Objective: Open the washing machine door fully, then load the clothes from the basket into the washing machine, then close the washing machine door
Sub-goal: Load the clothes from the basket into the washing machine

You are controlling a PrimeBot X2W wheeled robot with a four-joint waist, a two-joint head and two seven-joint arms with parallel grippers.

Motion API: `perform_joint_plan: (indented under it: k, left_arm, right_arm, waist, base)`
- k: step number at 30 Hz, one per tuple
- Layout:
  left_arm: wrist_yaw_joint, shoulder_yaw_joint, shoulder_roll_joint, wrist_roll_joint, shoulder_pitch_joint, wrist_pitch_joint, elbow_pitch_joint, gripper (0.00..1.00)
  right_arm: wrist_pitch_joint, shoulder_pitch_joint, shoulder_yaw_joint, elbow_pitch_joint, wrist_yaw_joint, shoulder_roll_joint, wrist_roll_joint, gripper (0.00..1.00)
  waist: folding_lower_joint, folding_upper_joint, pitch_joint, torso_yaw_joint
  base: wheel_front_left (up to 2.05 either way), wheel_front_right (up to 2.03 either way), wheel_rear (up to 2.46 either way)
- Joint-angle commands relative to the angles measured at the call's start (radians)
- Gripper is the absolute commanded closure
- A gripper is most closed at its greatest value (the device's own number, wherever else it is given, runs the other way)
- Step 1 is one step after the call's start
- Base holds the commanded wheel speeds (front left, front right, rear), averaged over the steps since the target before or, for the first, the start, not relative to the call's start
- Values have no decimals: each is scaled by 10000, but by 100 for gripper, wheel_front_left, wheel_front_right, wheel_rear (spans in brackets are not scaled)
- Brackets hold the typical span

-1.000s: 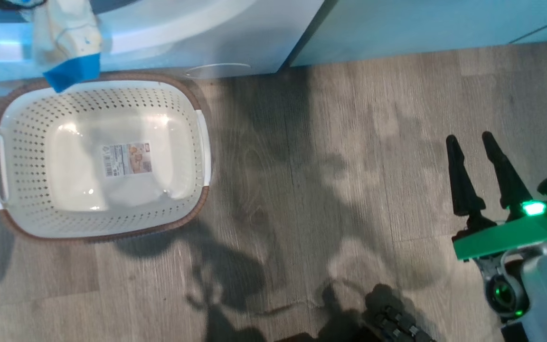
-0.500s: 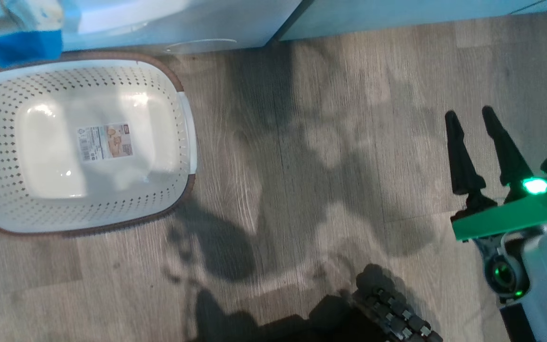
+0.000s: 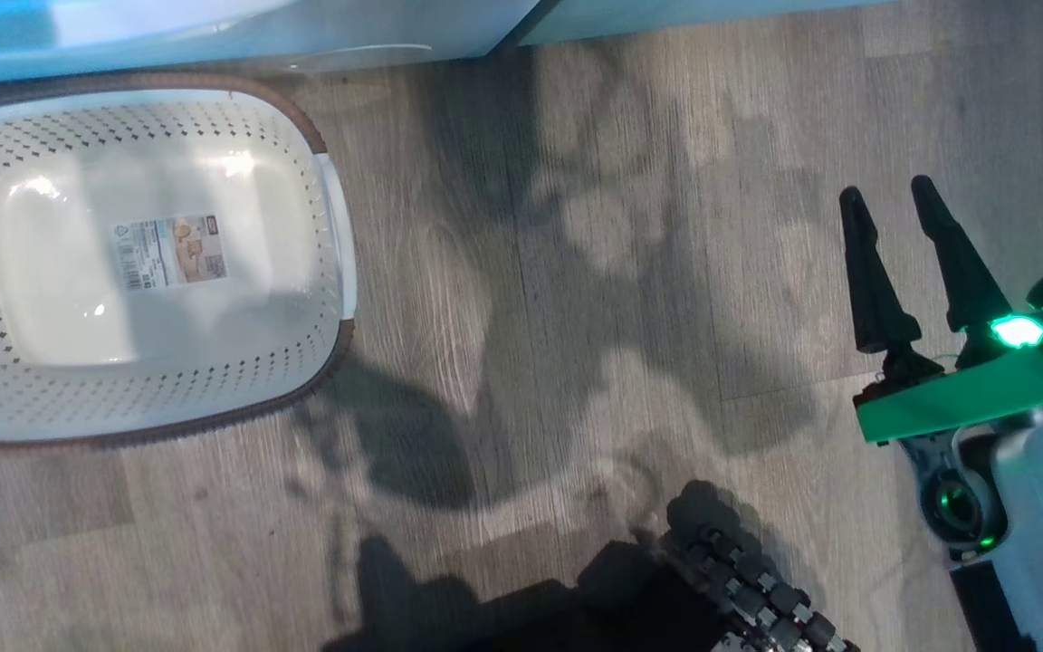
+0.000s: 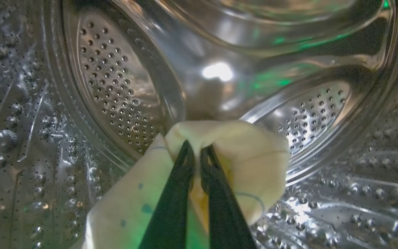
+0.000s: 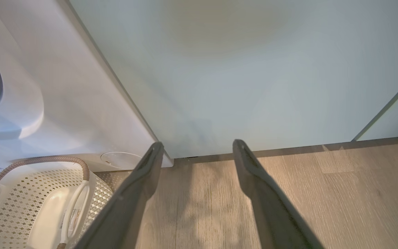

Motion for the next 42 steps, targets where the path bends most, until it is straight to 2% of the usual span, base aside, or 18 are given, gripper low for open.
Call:
perform_joint_plan:
  k: [1, 12, 18, 26, 27, 29, 30, 31, 42]
  left_arm:
    - [-62, -49, 389, -110, -400, -103, -400, 100]
    - [-137, 819, 501, -491, -155, -167, -2113, 100]
    - [-153, 704, 503, -271, 174, -168, -1630, 100]
    - [-170, -120, 559, 88, 137, -23, 250, 100]
    - [-171, -214, 565, 133, 102, 60, 448, 81]
    - [-172, -394, 595, 227, 64, 196, 794, 57]
    - [-172, -454, 601, 239, 57, 308, 951, 32]
    - [-173, -553, 606, 281, 57, 401, 1057, 0]
    - [-175, -1175, 443, -110, 779, 934, 1503, 0]
  right_arm:
    - [-96, 140, 118, -249, -29, -20, 69, 0]
    - [-96, -5, 203, -176, -29, 58, 81, 0]
    - [-96, -25, 214, -146, -29, 63, 98, 0]
    - [-96, -10, 181, -139, -29, 42, 86, 0]
    - [-96, 0, 175, -135, -29, 38, 83, 0]
    - [-96, 14, 164, -129, -29, 40, 78, 0]
    - [-96, 22, 161, -129, -29, 43, 75, 0]
    - [-96, 30, 159, -131, -29, 47, 72, 0]
    - [-96, 247, 63, -68, -29, 27, 33, 0]
  waist:
    - [0, 0, 48, -16]
    - [0, 0, 258, -58]
    - [0, 0, 228, -29]
    - [0, 0, 165, 12]
    - [0, 0, 149, 22]
    - [0, 0, 110, 31]
    - [0, 0, 84, 35]
    - [0, 0, 58, 39]
    - [0, 0, -643, 156]
  base:
    - [0, 0, 0]
    - [0, 0, 0]
    - [0, 0, 0]
    - [0, 0, 0]
    - [0, 0, 0]
    - [0, 0, 0]
    - [0, 0, 0]
    - [0, 0, 0]
    - [0, 0, 0]
